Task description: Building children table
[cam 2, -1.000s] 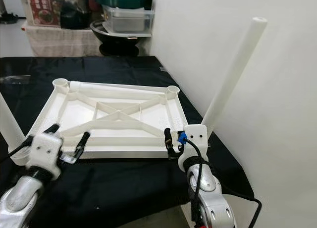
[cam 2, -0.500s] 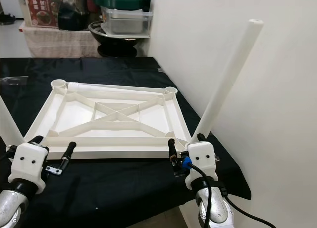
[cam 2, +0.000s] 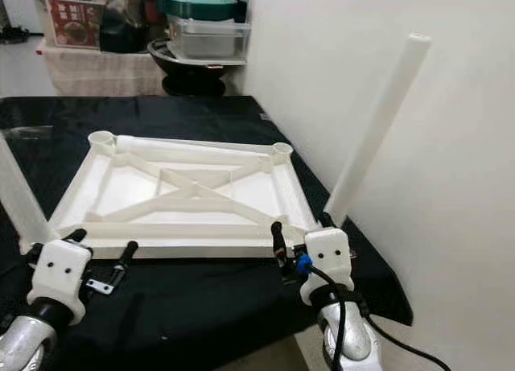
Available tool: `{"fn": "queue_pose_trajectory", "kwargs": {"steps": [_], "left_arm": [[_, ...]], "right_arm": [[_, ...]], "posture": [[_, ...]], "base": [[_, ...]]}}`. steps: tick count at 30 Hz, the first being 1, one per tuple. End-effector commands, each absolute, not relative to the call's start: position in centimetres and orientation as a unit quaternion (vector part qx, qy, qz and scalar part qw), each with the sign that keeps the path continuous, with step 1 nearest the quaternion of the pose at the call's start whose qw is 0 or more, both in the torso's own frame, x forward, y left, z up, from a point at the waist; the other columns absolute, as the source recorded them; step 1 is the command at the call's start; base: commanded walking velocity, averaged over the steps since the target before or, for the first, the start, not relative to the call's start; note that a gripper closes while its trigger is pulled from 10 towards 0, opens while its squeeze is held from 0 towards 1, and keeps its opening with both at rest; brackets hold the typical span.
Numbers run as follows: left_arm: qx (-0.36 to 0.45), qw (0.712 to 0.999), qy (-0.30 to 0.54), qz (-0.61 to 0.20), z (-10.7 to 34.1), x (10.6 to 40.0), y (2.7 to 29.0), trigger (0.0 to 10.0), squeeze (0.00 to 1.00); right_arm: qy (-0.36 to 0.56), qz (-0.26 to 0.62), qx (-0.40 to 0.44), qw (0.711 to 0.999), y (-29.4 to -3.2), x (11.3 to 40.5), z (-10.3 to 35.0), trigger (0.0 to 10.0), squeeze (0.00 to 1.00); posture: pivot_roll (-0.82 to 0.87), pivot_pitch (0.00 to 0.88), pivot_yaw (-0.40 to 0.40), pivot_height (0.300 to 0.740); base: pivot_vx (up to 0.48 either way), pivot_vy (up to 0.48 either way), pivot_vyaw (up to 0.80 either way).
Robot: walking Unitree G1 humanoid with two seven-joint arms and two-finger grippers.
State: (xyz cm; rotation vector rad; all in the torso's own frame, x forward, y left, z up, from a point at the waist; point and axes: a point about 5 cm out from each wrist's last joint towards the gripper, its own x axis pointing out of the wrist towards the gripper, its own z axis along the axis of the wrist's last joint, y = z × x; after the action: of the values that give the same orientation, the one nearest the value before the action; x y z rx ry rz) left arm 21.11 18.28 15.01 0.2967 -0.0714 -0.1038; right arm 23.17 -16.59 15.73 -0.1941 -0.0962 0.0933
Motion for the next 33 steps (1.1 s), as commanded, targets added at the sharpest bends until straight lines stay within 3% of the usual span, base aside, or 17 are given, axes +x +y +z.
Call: {"fn": "queue_pose_trajectory", "kwargs": {"steps": [1, 21, 26, 30, 33], "left_arm": [[0.142, 0.988, -0.031, -0.053, 15.0, 21.1, 18.3, 10.0, 0.00], [0.148, 0.986, -0.038, -0.072, 15.1, 21.5, 17.8, 10.0, 0.00], [0.148, 0.985, -0.041, -0.074, 15.2, 21.7, 17.8, 10.0, 0.00], [0.150, 0.984, -0.042, -0.080, 15.2, 21.9, 17.7, 10.0, 0.00], [0.151, 0.984, -0.043, -0.080, 15.2, 22.2, 17.7, 10.0, 0.00]], "right_arm": [[-0.051, 0.052, -0.093, 0.993, -16.4, 23.3, 15.6, 10.0, 0.00], [-0.050, 0.038, -0.092, 0.994, -17.2, 24.4, 15.5, 10.0, 0.00], [-0.063, 0.086, -0.077, 0.991, -16.9, 24.4, 15.8, 10.0, 0.00], [-0.057, 0.222, -0.017, 0.973, -15.6, 23.8, 16.3, 10.0, 0.00], [-0.043, 0.269, -0.002, 0.962, -15.0, 23.5, 16.3, 10.0, 0.00]], "posture": [[0.07, 0.000, -0.118, 0.740], [0.08, 0.000, -0.126, 0.740], [0.08, 0.000, -0.125, 0.740], [0.08, 0.000, -0.123, 0.740], [0.08, 0.000, -0.126, 0.740]], "base": [[0.000, 0.435, 0.00], [0.000, 0.386, 0.00], [0.000, 0.000, 0.00], [0.000, 0.000, 0.00], [0.000, 0.000, 0.00]]}}
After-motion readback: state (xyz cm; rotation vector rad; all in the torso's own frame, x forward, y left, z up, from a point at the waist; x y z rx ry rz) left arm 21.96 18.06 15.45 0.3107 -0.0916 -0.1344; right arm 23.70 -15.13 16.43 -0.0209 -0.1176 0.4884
